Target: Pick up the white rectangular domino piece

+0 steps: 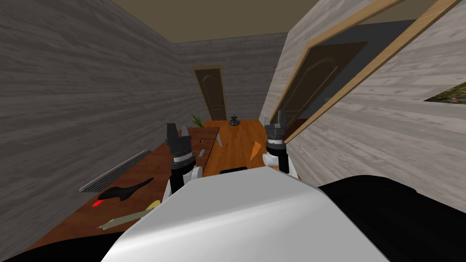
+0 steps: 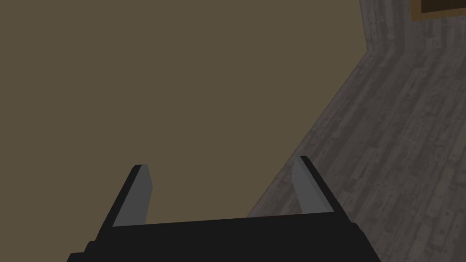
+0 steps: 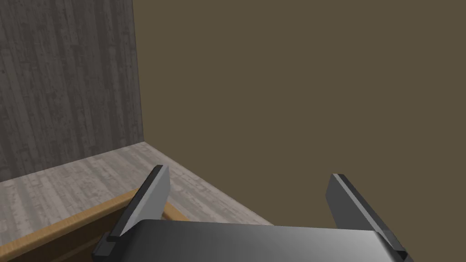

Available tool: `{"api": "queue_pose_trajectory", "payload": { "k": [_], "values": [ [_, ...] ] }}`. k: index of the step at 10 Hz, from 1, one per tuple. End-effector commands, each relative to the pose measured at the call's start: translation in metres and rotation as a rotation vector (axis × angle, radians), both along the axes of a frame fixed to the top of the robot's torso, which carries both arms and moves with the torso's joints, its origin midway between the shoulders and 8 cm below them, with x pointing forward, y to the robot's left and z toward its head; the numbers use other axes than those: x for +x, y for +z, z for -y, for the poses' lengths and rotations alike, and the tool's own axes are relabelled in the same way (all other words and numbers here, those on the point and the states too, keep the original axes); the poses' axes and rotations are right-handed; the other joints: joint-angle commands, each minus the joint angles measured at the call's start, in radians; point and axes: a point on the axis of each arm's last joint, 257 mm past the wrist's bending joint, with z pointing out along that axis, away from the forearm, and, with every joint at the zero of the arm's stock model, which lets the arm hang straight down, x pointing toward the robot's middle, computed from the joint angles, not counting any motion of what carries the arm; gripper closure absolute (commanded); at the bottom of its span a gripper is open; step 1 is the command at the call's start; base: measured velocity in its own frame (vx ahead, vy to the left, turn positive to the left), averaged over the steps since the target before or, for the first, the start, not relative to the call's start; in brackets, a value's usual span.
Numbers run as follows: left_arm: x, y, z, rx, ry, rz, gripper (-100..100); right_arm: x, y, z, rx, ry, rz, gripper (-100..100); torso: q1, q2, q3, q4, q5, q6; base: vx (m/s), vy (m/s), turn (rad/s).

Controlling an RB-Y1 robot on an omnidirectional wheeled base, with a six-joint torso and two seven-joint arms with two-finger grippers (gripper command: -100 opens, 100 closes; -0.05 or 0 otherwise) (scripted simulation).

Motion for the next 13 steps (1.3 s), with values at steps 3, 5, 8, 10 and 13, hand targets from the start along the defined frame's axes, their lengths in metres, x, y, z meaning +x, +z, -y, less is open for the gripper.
{"api": "queue_pose_trajectory", "payload": {
  "k": [3, 5, 8, 10, 13],
  "values": [
    [0.012, -0.033, 0.004, 0.091, -0.011, -0.084, -100, 0.000, 0.000, 0.000, 0.000, 0.000, 0.000, 0, 0.000, -0.003, -0.002, -0.001, 0.000, 0.000, 0.050, -0.012, 0.053],
    [0.021, -0.068, 0.003, 0.167, -0.015, -0.167, -100, 0.000, 0.000, 0.000, 0.000, 0.000, 0.000, 0, -0.001, -0.005, -0.003, -0.001, 0.000, 0.000, 0.089, -0.022, 0.082],
    [0.026, -0.107, -0.001, 0.257, -0.018, -0.256, -100, 0.000, 0.000, 0.000, 0.000, 0.000, 0.000, 0, -0.001, -0.006, -0.003, -0.001, 0.000, 0.000, 0.086, -0.026, 0.056],
    [0.029, -0.137, -0.006, 0.311, -0.021, -0.323, -100, 0.000, 0.000, 0.000, 0.000, 0.000, 0.000, 0, -0.002, -0.006, -0.004, -0.001, 0.000, 0.000, 0.094, -0.026, 0.063],
    [0.031, -0.170, -0.014, 0.365, -0.023, -0.397, -100, 0.000, 0.000, 0.000, 0.000, 0.000, 0.000, 0, -0.001, -0.007, -0.004, -0.002, 0.000, 0.000, 0.090, -0.023, 0.040]
  ]
}}
